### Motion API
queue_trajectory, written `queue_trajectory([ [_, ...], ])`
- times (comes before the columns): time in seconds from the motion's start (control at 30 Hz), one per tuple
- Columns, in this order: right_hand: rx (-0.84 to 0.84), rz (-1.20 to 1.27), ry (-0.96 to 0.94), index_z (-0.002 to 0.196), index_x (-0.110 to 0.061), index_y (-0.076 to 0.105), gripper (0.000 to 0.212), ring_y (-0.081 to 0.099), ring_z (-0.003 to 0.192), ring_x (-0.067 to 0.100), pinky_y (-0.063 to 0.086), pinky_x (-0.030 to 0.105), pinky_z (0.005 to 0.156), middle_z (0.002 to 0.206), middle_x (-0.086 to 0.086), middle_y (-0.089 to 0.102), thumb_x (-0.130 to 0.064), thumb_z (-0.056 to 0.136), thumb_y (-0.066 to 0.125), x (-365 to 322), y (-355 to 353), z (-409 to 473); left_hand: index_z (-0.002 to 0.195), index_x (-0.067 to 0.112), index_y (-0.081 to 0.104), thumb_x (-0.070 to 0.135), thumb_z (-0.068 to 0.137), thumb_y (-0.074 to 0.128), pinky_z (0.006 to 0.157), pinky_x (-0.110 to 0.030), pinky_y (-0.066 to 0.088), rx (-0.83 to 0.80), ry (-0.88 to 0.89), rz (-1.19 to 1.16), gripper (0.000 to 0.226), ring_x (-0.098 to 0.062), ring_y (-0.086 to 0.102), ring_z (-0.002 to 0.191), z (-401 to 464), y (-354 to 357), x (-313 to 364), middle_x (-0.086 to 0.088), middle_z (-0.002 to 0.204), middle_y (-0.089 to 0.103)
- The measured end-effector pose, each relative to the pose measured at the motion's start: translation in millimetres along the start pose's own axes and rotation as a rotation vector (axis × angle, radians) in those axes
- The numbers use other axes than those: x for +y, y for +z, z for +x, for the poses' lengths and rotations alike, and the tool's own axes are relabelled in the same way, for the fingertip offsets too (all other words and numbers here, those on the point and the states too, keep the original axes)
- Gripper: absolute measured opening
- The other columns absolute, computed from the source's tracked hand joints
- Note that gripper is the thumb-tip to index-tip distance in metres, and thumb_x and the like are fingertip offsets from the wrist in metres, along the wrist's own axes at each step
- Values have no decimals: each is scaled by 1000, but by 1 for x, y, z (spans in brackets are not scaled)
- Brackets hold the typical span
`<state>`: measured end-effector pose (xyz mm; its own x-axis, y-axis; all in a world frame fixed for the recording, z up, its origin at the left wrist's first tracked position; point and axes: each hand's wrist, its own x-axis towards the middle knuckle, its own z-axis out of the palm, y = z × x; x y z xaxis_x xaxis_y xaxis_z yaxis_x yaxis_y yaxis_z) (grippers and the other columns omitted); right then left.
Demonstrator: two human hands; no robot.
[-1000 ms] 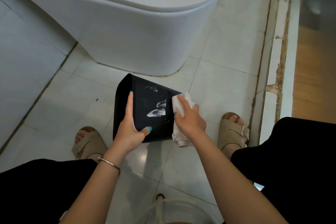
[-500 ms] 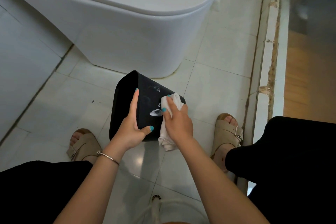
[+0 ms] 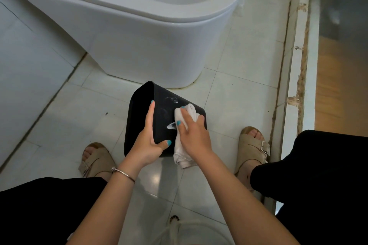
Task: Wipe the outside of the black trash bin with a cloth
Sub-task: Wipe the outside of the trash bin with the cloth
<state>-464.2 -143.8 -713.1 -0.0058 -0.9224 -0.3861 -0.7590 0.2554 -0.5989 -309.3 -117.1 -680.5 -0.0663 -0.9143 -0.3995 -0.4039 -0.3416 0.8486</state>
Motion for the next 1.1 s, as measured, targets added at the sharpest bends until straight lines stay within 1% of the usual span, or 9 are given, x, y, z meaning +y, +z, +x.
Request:
queue_trajectory([
  [0.1, -25, -1, -59, 146, -46, 25, 45, 56, 100, 33, 47, 36, 83, 137, 6, 28, -44, 101, 33, -4, 1, -1, 146, 56, -8, -1, 83, 70, 108, -33, 41, -1, -11, -19, 115, -3, 45, 128, -2, -4, -2, 16, 144, 37],
  [0.3, 6, 19, 53, 145, -47, 27, 45, 56, 98, 30, 50, 39, 85, 135, 6, 32, -45, 101, 32, 15, -1, 9, 141, 62, -15, -4, 86, 65, 94, -17, 46, -80, -20, -17, 117, -5, 44, 130, -4, -8, 2, 13, 153, 29],
  [0.4, -3, 8, 68, 146, -45, 25, 46, 56, 99, 30, 50, 39, 87, 138, 7, 29, -43, 102, 32, 13, -1, 10, 140, 62, -15, -5, 86, 64, 97, -19, 45, -68, -28, -25, 118, -6, 41, 133, -5, -8, 3, 14, 154, 26],
  [0.5, -5, -34, -4, 148, -43, 24, 47, 56, 98, 32, 46, 35, 83, 139, 7, 26, -40, 102, 34, 3, 3, 0, 143, 60, -13, -6, 85, 65, 90, -17, 48, -49, -39, -25, 118, -3, 48, 124, -5, -8, 0, 16, 148, 32],
  [0.67, -29, -41, -141, 145, -47, 27, 44, 53, 86, 26, 46, 34, 76, 131, 5, 29, -44, 101, 34, -7, 5, -4, 145, 55, -13, -7, 84, 66, 94, -25, 50, -47, -52, -35, 117, -5, 49, 124, -4, -14, -6, 13, 148, 31],
  [0.9, -42, -73, -15, 145, -48, 24, 44, 57, 99, 30, 48, 35, 81, 142, 7, 25, -43, 102, 32, 20, 5, 3, 148, 51, -8, -9, 83, 66, 77, -8, 49, -4, -64, -78, 115, -2, 48, 118, -6, -14, -11, 11, 147, 32],
  [0.97, -32, -86, -3, 146, -46, 24, 45, 58, 95, 32, 49, 37, 81, 140, 8, 26, -42, 102, 33, 18, 6, 2, 148, 51, -9, -10, 83, 66, 77, -9, 49, -19, -64, -63, 116, 3, 50, 116, -5, -13, -10, 13, 144, 34],
  [1.03, -14, -95, -21, 146, -43, 24, 46, 58, 90, 33, 50, 38, 80, 136, 8, 27, -40, 101, 34, 12, 8, -1, 148, 51, -10, -11, 84, 65, 77, -10, 50, -24, -55, -44, 116, 14, 51, 108, -2, -13, -8, 17, 138, 39],
  [1.1, -12, -105, -61, 146, -42, 24, 46, 57, 83, 31, 52, 40, 78, 129, 8, 29, -39, 101, 36, 4, 9, -7, 147, 53, -11, -11, 84, 64, 77, -15, 52, -30, -61, -18, 117, 11, 56, 104, 1, -15, -6, 19, 131, 43],
])
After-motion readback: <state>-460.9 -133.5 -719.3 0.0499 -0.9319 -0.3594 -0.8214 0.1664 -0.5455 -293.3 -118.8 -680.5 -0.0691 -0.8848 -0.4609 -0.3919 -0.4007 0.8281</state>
